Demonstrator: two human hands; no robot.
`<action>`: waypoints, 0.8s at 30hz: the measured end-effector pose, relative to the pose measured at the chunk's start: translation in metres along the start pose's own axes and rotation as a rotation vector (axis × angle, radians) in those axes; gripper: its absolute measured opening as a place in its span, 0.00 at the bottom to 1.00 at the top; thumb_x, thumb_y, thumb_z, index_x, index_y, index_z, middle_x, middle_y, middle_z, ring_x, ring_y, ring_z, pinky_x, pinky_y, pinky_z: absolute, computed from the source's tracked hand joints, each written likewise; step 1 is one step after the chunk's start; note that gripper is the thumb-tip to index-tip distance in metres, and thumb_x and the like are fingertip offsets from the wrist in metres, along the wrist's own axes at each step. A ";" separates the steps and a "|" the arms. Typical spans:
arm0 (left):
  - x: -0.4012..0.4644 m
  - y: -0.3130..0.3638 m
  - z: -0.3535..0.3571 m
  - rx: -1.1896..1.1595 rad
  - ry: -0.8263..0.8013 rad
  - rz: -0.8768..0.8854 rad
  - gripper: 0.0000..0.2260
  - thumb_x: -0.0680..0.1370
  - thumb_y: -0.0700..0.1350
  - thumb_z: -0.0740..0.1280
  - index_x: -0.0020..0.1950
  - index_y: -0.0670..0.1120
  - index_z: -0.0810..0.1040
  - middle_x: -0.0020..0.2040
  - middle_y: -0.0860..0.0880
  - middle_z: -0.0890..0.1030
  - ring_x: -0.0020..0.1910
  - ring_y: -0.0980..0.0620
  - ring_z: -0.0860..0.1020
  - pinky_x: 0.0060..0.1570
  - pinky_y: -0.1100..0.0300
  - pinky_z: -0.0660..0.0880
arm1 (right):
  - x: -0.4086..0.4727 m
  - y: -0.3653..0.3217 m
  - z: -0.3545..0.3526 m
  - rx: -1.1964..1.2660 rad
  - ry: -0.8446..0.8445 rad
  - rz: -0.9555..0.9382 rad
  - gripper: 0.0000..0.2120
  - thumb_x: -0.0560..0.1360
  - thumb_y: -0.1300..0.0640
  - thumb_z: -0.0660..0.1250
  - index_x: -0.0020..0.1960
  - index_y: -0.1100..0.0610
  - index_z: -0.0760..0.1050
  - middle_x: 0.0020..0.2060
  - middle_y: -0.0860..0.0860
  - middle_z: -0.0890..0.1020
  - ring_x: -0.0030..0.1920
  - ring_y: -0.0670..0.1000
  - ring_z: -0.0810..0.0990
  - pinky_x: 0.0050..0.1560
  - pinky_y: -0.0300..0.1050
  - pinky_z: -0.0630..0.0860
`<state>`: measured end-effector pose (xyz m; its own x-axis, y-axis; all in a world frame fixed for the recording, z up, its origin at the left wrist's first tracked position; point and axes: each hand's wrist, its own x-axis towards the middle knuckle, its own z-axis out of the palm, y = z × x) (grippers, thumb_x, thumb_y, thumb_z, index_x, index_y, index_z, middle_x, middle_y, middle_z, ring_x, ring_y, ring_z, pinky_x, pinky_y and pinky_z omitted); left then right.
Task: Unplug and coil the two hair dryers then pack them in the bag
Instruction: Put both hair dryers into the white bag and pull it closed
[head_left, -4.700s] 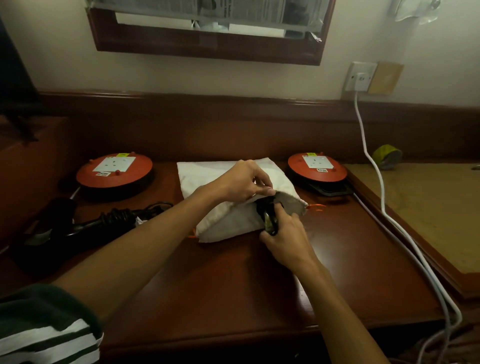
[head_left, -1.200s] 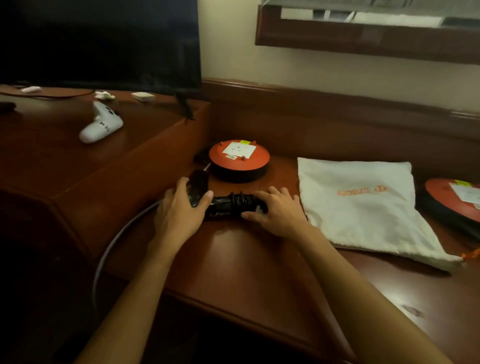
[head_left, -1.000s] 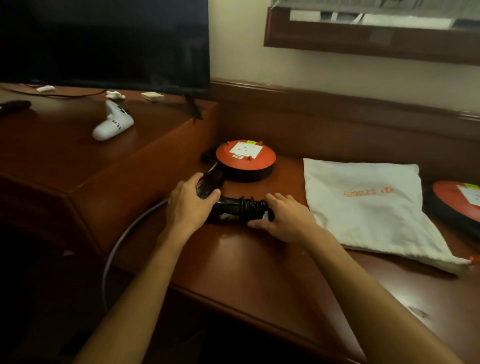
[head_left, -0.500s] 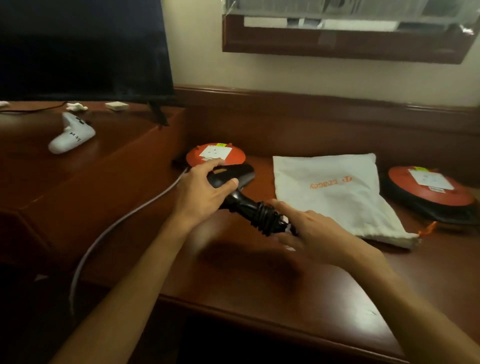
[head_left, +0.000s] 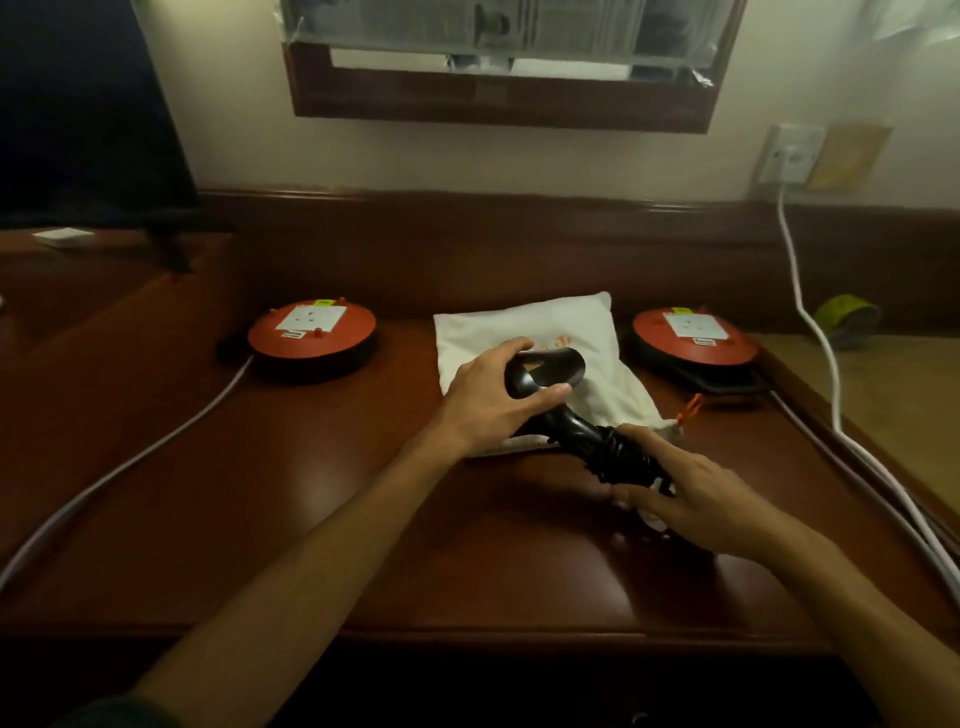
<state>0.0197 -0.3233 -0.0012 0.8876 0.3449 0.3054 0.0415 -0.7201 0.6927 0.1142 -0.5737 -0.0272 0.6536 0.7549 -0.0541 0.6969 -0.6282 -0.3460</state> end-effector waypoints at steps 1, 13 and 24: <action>0.001 -0.003 -0.001 -0.116 -0.068 -0.023 0.31 0.78 0.61 0.71 0.76 0.49 0.72 0.70 0.49 0.77 0.66 0.51 0.77 0.65 0.56 0.75 | -0.002 0.007 -0.001 0.019 0.015 0.013 0.32 0.79 0.39 0.65 0.77 0.35 0.54 0.59 0.46 0.80 0.46 0.45 0.80 0.46 0.43 0.77; 0.009 -0.061 0.016 0.115 -0.248 0.001 0.12 0.85 0.48 0.65 0.63 0.45 0.84 0.58 0.47 0.84 0.56 0.50 0.80 0.55 0.54 0.76 | -0.026 0.027 -0.012 0.170 0.065 0.055 0.29 0.71 0.31 0.64 0.69 0.25 0.57 0.62 0.44 0.78 0.56 0.52 0.80 0.56 0.61 0.79; 0.029 -0.063 0.011 -0.070 -0.050 -0.119 0.06 0.75 0.44 0.78 0.51 0.44 0.89 0.46 0.49 0.88 0.45 0.56 0.84 0.50 0.60 0.80 | -0.057 0.021 -0.007 0.276 0.078 -0.019 0.33 0.69 0.32 0.66 0.72 0.26 0.60 0.63 0.42 0.79 0.60 0.49 0.80 0.59 0.57 0.79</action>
<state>0.0477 -0.2743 -0.0432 0.9001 0.3938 0.1864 0.1173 -0.6311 0.7668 0.0942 -0.6313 -0.0250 0.6694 0.7426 0.0231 0.6095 -0.5311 -0.5886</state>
